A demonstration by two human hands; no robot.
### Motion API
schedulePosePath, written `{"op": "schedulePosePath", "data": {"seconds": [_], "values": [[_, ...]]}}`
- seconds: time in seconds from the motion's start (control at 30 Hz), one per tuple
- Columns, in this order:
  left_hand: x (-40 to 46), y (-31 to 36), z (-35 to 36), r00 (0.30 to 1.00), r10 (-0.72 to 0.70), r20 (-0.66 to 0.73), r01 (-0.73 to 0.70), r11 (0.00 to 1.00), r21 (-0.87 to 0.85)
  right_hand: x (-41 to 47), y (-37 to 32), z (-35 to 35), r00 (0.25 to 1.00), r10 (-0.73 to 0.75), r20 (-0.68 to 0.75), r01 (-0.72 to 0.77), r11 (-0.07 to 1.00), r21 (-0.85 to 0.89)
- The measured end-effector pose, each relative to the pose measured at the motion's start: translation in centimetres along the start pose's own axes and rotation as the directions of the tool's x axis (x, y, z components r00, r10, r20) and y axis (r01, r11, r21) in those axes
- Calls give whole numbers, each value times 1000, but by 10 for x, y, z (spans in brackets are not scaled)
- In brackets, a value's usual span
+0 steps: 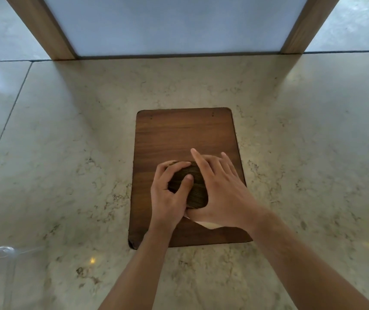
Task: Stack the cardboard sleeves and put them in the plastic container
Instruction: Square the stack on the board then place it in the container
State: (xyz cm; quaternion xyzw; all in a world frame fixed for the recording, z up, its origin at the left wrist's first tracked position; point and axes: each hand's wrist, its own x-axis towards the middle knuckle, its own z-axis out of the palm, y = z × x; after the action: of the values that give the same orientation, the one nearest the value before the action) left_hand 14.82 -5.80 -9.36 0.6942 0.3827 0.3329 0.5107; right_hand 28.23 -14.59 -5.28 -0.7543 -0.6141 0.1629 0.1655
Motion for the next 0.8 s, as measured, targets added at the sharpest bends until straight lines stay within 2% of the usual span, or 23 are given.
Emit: {"op": "schedulePosePath", "data": {"seconds": [0.07,0.13,0.2,0.27,0.47,0.57,0.7,0.8], "values": [[0,1,1,1000,8,-12,-7,1000,24,-10,9,0,997,82,-15,-79,989,128],[-1,3,3,999,13,-29,-12,999,32,-27,14,6,984,175,-21,-152,905,398],[-2,4,5,998,13,-56,-11,1000,24,-47,10,21,963,257,-84,-121,689,715],[-2,3,5,997,17,-76,-16,1000,10,-58,-1,40,920,369,-132,-74,495,866],[-2,0,3,997,0,-75,-9,994,-113,-32,-18,54,815,541,-208,18,336,942],[0,0,-1,999,-19,-43,13,989,-146,-27,-14,55,818,534,-213,33,327,945],[-2,-1,-3,999,-15,-29,10,987,-162,-21,-7,54,825,506,-254,47,386,921],[-4,-3,-4,998,-48,-27,41,977,-211,-8,-6,49,823,500,-270,69,384,921]]}}
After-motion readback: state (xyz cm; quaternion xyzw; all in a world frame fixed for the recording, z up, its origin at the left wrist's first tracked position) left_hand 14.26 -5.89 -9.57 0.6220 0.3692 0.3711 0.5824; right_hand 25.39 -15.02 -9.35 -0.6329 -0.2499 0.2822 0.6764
